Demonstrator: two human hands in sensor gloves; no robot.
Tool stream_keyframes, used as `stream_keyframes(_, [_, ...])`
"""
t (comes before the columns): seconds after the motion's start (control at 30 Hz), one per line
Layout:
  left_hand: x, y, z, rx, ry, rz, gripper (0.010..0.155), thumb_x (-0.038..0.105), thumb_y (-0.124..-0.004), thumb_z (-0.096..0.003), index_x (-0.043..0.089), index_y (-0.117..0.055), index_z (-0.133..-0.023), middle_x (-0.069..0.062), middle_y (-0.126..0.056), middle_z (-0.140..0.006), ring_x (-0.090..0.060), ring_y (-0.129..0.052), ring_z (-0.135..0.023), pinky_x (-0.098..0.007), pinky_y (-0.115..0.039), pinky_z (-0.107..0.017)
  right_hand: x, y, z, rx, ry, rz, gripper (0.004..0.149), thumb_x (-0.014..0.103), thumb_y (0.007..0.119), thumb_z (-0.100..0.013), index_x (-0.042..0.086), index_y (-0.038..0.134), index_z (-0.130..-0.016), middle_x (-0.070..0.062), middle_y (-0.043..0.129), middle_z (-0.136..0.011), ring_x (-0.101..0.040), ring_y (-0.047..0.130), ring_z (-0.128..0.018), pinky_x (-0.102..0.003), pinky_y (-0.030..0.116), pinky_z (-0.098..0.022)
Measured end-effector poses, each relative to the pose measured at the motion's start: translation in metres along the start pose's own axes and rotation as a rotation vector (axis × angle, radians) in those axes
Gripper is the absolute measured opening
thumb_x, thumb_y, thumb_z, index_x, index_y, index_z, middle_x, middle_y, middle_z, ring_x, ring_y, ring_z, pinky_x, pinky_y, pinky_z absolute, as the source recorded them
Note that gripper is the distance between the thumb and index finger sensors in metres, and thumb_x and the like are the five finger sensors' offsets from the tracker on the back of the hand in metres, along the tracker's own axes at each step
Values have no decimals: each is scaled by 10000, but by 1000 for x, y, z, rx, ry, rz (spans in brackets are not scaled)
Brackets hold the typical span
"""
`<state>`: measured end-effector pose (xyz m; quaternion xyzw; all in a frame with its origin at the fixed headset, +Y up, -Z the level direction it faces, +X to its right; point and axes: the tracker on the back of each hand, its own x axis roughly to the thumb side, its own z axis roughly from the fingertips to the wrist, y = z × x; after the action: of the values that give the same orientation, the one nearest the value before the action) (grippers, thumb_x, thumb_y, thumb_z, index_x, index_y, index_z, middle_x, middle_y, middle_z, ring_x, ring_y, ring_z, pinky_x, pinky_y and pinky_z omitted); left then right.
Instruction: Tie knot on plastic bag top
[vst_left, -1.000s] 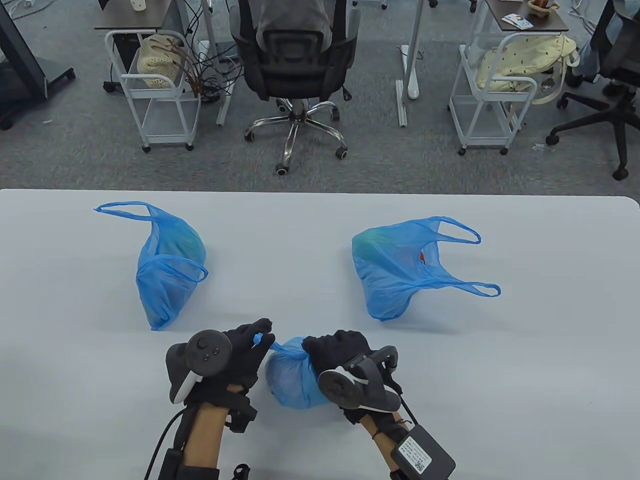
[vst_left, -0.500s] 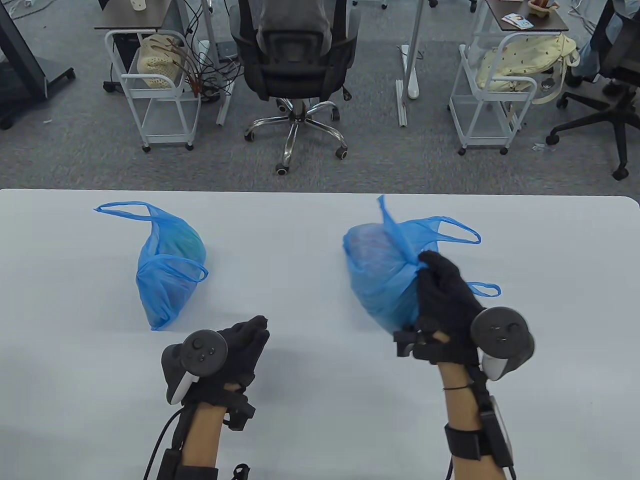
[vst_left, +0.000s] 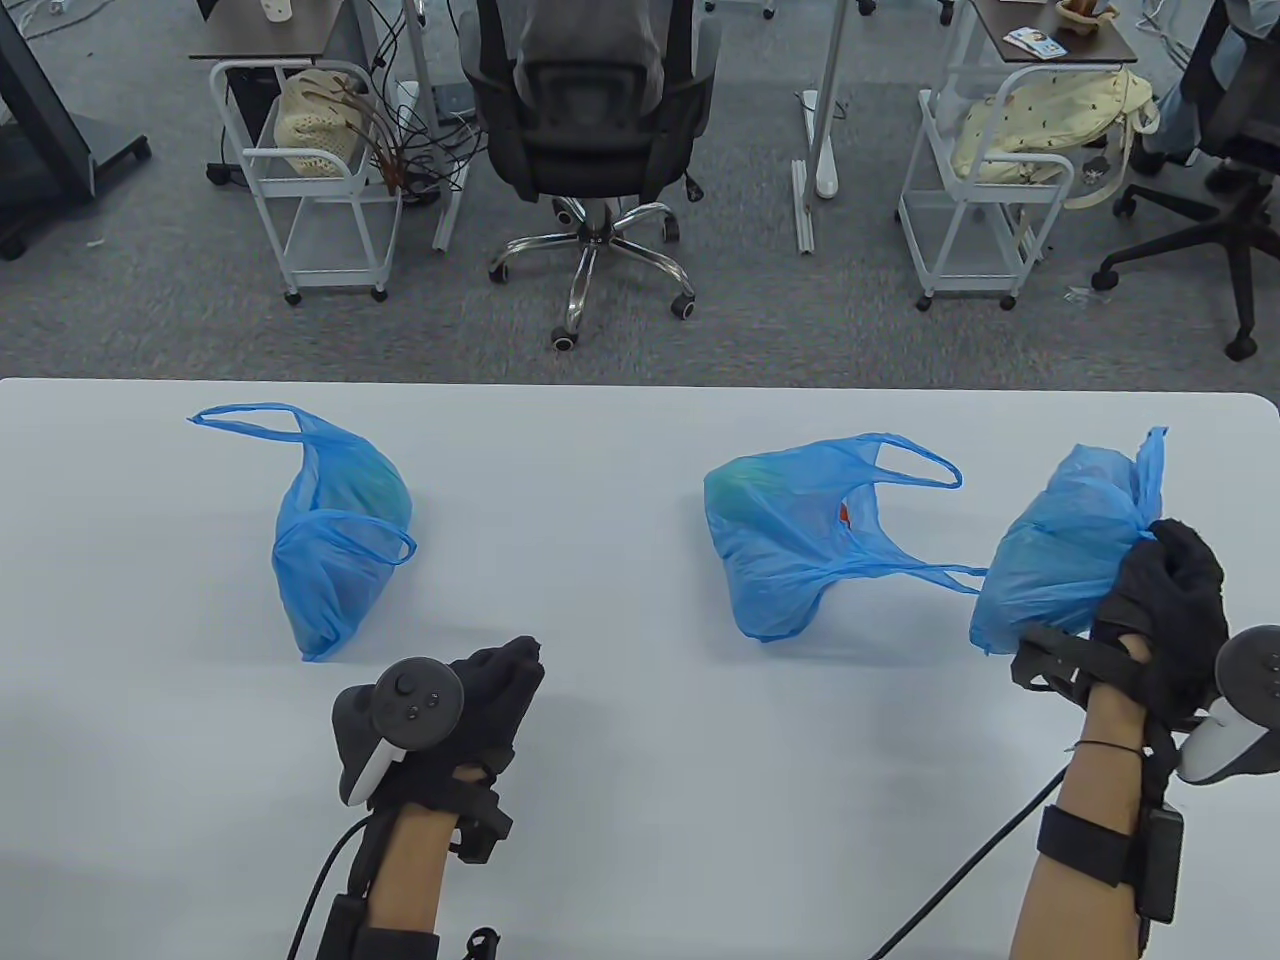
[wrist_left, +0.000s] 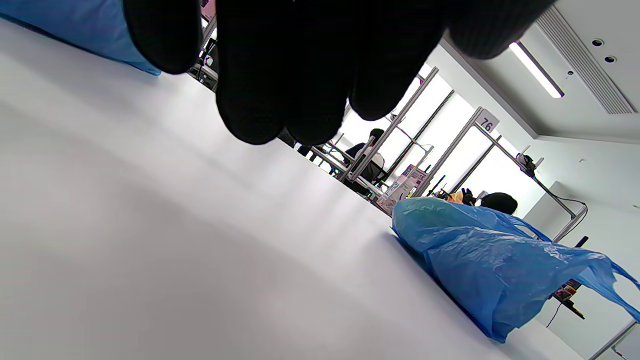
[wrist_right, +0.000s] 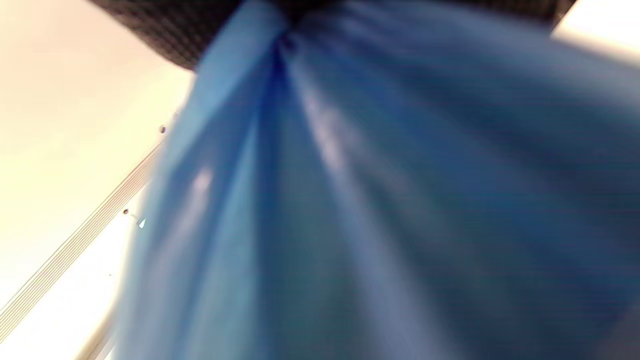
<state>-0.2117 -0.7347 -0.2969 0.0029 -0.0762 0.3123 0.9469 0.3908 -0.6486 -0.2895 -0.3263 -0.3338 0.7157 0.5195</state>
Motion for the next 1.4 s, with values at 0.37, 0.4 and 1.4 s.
stream_keyframes(0.37, [0, -1, 0, -12, -1, 4, 565, 597, -570, -563, 326, -809, -997, -21, -950, -995, -312, -946, -885, -623, -637, -720, -28, 7, -13, 23, 63, 236, 386, 271, 821, -540, 179, 781, -912, -118, 907, -742, -277, 944, -489, -485, 788, -400])
stream_keyframes(0.4, [0, -1, 0, -12, 0, 3, 564, 597, -570, -563, 327, -811, -996, -23, -950, -995, -314, -947, -884, -623, -637, -720, -30, 10, -13, 20, 57, 270, 386, 272, 821, -540, 180, 781, -913, -117, 906, -744, -279, 943, -494, -488, 786, -405])
stream_keyframes(1.4, [-1, -2, -1, -21, 8, 12, 569, 599, -565, -566, 324, -809, -1000, -25, -948, -999, -318, -944, -886, -627, -636, -718, 52, 59, 64, 144, -398, 272, 484, 437, 792, -520, 137, 780, -900, -142, 889, -775, -376, 947, -598, -540, 787, -383])
